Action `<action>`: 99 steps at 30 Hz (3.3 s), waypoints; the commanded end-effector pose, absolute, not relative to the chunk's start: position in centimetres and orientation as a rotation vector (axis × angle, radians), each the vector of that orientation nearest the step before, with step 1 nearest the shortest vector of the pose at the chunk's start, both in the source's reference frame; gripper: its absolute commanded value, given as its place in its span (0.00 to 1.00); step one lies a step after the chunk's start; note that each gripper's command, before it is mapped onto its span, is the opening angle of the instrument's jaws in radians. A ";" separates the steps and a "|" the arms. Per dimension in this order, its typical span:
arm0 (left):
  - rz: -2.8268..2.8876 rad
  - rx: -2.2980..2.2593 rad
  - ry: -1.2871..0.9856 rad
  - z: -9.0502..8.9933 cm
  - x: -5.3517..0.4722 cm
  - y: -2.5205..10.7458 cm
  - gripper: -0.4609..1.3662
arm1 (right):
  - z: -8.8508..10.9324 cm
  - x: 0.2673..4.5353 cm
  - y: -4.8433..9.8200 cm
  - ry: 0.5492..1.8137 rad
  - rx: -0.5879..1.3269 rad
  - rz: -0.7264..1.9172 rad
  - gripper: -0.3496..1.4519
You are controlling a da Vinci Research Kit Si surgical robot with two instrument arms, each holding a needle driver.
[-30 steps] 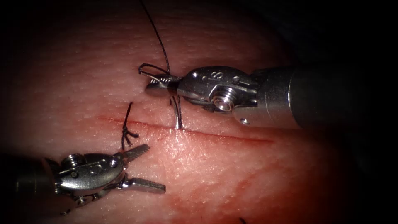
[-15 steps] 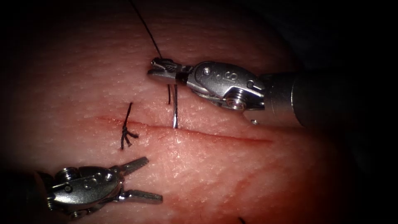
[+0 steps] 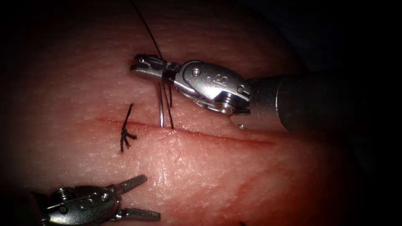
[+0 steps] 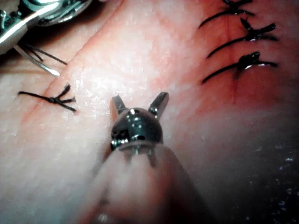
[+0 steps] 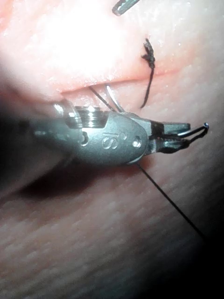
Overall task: Wound Closure
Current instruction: Throw the needle through the bottom of the skin beneth the wound with the right driver
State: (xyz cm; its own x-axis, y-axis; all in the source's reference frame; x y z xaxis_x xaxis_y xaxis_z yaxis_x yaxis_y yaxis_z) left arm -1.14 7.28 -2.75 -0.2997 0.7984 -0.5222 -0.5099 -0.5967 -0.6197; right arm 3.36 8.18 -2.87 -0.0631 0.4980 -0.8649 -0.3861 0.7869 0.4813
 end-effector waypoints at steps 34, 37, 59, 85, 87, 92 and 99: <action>1.985 -1.050 -0.462 -2.4 -1.13 7.1 0.56 | -2.9 3.21 8.3 1.510 0.272 1.120 0.00; 1.987 -1.051 -0.463 -2.4 -1.11 7.1 0.58 | -3.0 3.22 8.3 1.514 0.332 1.172 0.00; 1.987 -1.055 -0.477 -2.4 -1.00 7.1 0.60 | -3.0 3.28 8.0 1.368 0.802 1.476 0.00; 1.989 -1.052 -0.475 -2.4 -0.93 7.1 0.62 | -3.1 3.60 7.4 1.132 1.345 1.730 0.00; 1.989 -1.052 -0.475 -2.4 -0.93 7.1 0.62 | -3.2 3.63 7.3 1.115 1.373 1.726 0.00; 1.989 -1.052 -0.475 -2.4 -0.93 7.1 0.62 | -3.3 3.72 7.1 1.092 1.427 1.737 0.00; 1.983 -1.049 -0.481 -2.4 -0.92 7.1 0.62 | -3.4 3.81 6.8 1.019 1.482 1.764 0.00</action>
